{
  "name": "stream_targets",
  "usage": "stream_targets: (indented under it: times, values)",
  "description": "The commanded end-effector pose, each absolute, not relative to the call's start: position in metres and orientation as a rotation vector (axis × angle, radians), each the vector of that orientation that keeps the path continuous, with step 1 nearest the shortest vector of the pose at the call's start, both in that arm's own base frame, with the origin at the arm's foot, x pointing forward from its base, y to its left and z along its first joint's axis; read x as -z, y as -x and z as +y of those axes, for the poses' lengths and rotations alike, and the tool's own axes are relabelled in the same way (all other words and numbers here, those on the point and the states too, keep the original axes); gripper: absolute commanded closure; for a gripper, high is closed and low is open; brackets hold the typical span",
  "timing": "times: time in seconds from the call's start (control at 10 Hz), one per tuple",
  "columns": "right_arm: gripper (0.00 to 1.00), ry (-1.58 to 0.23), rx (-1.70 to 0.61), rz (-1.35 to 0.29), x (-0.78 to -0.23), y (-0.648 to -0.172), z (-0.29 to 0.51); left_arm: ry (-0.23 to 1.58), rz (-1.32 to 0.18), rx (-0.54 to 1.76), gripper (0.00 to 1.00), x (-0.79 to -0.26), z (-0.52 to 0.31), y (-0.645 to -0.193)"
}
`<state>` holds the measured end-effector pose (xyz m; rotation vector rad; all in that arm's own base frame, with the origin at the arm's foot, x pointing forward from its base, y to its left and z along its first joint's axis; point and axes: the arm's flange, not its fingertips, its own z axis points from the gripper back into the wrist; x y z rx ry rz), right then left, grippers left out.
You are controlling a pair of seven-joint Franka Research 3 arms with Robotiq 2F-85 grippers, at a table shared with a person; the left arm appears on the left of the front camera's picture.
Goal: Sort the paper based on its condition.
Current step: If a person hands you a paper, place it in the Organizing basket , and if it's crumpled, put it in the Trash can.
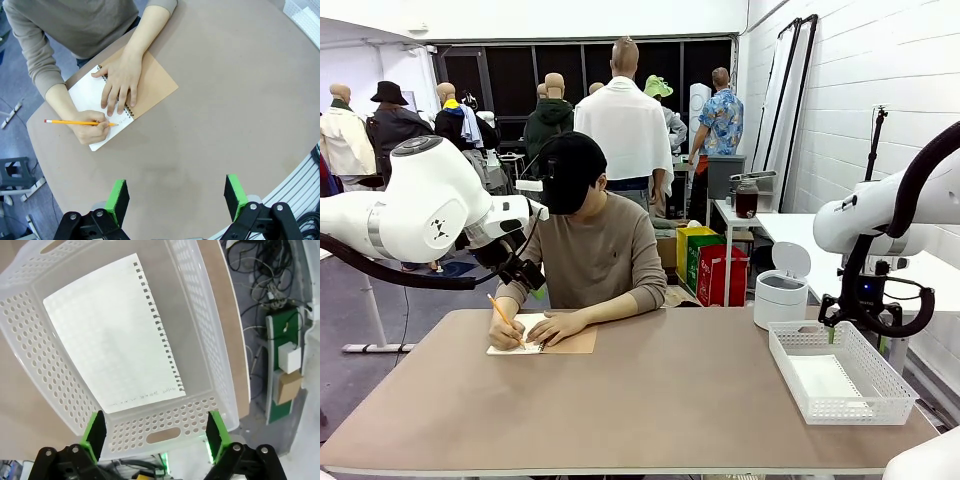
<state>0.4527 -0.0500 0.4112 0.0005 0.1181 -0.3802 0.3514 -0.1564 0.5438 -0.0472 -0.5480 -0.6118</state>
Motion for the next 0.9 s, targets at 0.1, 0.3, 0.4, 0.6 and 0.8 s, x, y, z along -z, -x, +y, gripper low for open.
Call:
stream_targets:
  times: [0.1,0.3,0.4,0.6,0.8]
  values:
    - [0.0,-0.015,0.374,0.131,-0.407,-0.452,-0.05,0.039,-0.549,0.615,0.0,-0.544,-0.155,-0.352]
    - [0.0,-0.015,0.374,0.131,-0.407,-0.452,-0.05,0.039,-0.549,0.615,0.0,-0.544,-0.155,-0.352]
    - [0.0,-0.001,0.381,0.124,-0.409,-0.453,-0.051,0.039,-0.549,0.615,0.0,-0.544,-0.155,-0.352]
    - [0.0,0.022,0.272,-0.045,-0.437,-0.45,-0.024,0.039,-0.549,0.615,0.0,-0.544,-0.155,-0.352]
    - [0.0,0.031,0.152,-0.152,-0.475,-0.443,0.005,0.039,-0.549,0.615,0.0,-0.544,-0.155,-0.352]
